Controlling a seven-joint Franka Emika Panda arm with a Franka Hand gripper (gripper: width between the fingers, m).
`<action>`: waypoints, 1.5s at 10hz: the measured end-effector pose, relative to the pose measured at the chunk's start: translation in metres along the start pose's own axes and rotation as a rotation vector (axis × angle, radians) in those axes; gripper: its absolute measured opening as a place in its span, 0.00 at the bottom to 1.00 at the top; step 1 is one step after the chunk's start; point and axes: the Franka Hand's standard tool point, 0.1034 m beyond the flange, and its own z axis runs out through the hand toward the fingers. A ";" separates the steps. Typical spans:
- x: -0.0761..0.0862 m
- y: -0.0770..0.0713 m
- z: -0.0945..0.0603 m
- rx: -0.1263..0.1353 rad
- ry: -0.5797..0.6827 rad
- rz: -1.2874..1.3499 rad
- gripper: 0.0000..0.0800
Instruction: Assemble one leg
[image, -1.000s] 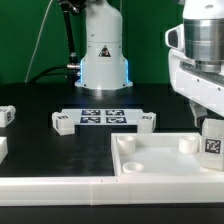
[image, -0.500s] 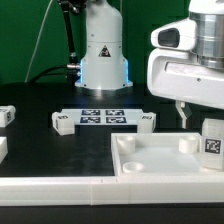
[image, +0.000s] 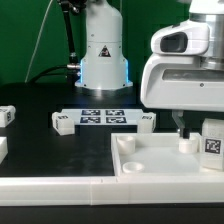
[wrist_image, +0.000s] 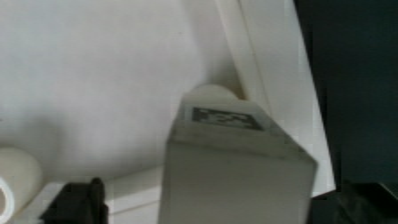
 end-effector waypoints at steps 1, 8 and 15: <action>0.000 0.000 0.000 0.000 0.000 -0.002 0.81; 0.002 0.003 0.000 0.003 0.003 0.069 0.36; 0.003 0.009 0.001 0.053 0.043 0.856 0.36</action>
Offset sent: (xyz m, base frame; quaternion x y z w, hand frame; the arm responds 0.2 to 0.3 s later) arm 0.0000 0.0000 0.0000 0.0000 0.0000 0.0000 1.0000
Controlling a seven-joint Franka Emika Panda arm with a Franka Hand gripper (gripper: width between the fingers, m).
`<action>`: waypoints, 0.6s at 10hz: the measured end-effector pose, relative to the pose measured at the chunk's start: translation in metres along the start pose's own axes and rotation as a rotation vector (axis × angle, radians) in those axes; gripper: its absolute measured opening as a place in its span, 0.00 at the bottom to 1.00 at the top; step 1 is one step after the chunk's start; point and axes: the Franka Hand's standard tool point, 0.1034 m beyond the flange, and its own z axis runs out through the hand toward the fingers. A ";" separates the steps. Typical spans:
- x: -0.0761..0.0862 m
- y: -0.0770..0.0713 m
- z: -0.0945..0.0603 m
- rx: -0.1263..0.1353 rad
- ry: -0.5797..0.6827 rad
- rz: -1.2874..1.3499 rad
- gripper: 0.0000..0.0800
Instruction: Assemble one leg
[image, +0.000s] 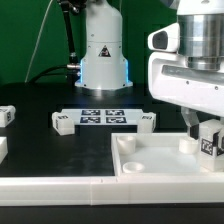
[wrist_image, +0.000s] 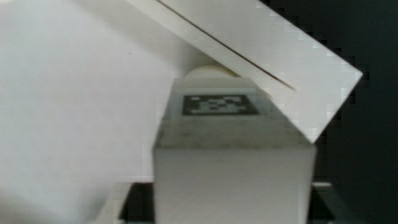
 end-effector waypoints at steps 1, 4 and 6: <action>-0.001 0.002 0.000 0.012 -0.001 0.156 0.36; -0.005 0.007 0.001 0.050 0.013 0.523 0.36; -0.006 0.009 0.001 0.053 0.006 0.679 0.36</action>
Offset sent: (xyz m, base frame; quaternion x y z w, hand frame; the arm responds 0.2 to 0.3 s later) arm -0.0088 -0.0061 -0.0029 0.0402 0.0364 0.3147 0.9477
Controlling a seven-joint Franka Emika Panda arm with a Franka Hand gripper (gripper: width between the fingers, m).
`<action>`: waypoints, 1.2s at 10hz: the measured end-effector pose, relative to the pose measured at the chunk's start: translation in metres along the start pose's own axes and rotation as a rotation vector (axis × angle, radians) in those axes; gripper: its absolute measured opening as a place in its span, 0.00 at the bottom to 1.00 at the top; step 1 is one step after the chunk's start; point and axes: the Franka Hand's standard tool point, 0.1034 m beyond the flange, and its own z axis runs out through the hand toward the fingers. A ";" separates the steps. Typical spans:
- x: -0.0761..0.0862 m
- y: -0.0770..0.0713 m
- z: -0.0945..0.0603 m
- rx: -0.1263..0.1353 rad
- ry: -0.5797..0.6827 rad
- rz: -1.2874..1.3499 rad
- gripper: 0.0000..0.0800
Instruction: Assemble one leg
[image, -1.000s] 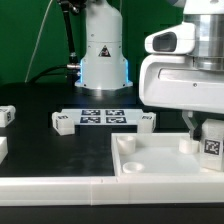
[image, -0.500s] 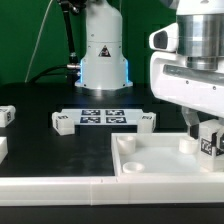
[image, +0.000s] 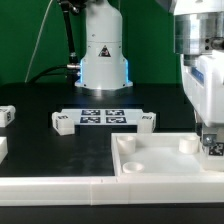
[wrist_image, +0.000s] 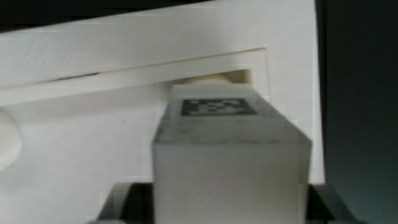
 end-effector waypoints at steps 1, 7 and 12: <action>-0.001 0.001 0.000 -0.001 -0.005 0.118 0.36; 0.000 0.002 0.001 -0.014 -0.042 0.144 0.48; -0.003 0.004 0.001 -0.016 -0.045 -0.211 0.81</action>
Offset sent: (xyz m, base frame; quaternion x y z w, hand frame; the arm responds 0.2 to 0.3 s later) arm -0.0003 -0.0071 0.0008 -0.0328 -0.0284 0.1804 0.9826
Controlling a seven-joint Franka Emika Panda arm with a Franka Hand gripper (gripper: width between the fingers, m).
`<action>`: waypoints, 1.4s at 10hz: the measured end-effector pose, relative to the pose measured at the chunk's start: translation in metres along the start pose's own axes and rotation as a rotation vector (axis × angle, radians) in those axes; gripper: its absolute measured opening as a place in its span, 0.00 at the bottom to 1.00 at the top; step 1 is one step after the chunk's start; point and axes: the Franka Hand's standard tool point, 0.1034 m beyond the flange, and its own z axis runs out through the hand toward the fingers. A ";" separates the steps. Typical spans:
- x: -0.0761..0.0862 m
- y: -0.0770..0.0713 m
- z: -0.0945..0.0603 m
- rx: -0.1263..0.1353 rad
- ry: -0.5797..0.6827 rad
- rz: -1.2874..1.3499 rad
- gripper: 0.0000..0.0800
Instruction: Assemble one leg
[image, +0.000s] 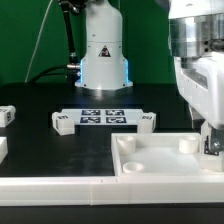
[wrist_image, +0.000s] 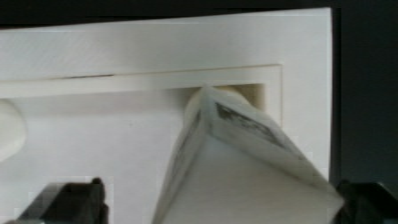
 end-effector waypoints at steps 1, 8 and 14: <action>-0.001 0.000 0.000 -0.001 0.000 -0.119 0.81; -0.008 -0.005 -0.001 -0.016 0.019 -0.801 0.81; -0.005 -0.007 -0.002 -0.030 0.046 -1.169 0.80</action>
Offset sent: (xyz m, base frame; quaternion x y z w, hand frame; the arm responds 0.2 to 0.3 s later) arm 0.0050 0.0123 0.0015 -0.0145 -0.0005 -0.2746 0.9614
